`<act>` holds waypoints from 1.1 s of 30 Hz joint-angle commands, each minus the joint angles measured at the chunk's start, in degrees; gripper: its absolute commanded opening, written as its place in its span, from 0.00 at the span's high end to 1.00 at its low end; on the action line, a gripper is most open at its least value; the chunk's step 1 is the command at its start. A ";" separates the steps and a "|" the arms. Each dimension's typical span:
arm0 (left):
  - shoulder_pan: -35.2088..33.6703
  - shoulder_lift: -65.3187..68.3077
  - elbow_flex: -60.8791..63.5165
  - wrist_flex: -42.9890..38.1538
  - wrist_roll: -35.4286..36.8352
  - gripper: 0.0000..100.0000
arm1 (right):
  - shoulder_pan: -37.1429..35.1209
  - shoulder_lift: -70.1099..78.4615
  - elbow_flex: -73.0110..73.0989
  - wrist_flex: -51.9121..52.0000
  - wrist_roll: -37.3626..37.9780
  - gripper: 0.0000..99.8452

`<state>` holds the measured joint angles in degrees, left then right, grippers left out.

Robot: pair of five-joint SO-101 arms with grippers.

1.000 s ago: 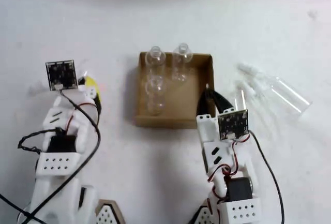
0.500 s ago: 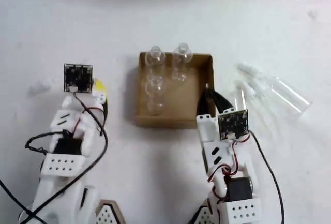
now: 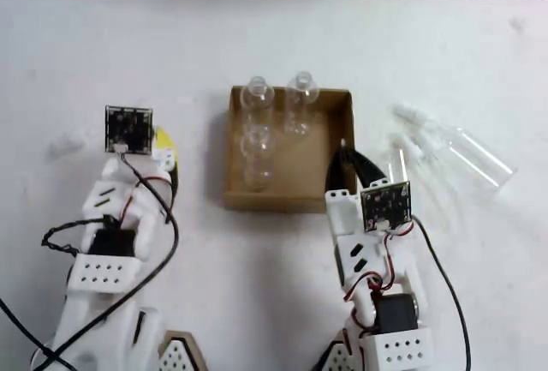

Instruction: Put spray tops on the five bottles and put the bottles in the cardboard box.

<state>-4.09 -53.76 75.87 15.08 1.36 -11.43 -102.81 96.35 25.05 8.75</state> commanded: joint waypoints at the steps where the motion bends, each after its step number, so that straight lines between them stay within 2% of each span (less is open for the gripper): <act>1: -1.19 -6.81 -0.44 3.34 -0.62 0.98 | -0.22 -0.40 0.53 -0.22 0.62 0.98; 4: -0.84 -14.64 2.02 6.24 -0.70 0.98 | -0.22 -0.40 0.53 -0.22 0.62 0.98; 17: -0.75 -50.77 19.78 6.86 -0.70 0.98 | -0.22 -0.40 0.53 -0.22 0.62 0.98; 22: -0.75 -50.59 20.04 6.86 -0.88 0.98 | 0.04 -0.48 0.53 -0.31 0.62 0.98; 26: 0.57 -50.59 20.40 6.77 -5.54 0.98 | 0.40 -0.57 0.53 -0.40 0.70 0.98; 29: 3.74 -50.59 21.01 6.77 -7.82 0.98 | 4.00 -0.31 0.44 -2.86 5.63 0.98; 33: 4.97 -50.42 21.10 6.86 -8.00 0.98 | 7.16 -0.22 -0.26 -4.35 1.49 0.98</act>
<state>-0.57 -103.69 97.05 21.85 -5.76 -6.24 -102.73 96.35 22.59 12.26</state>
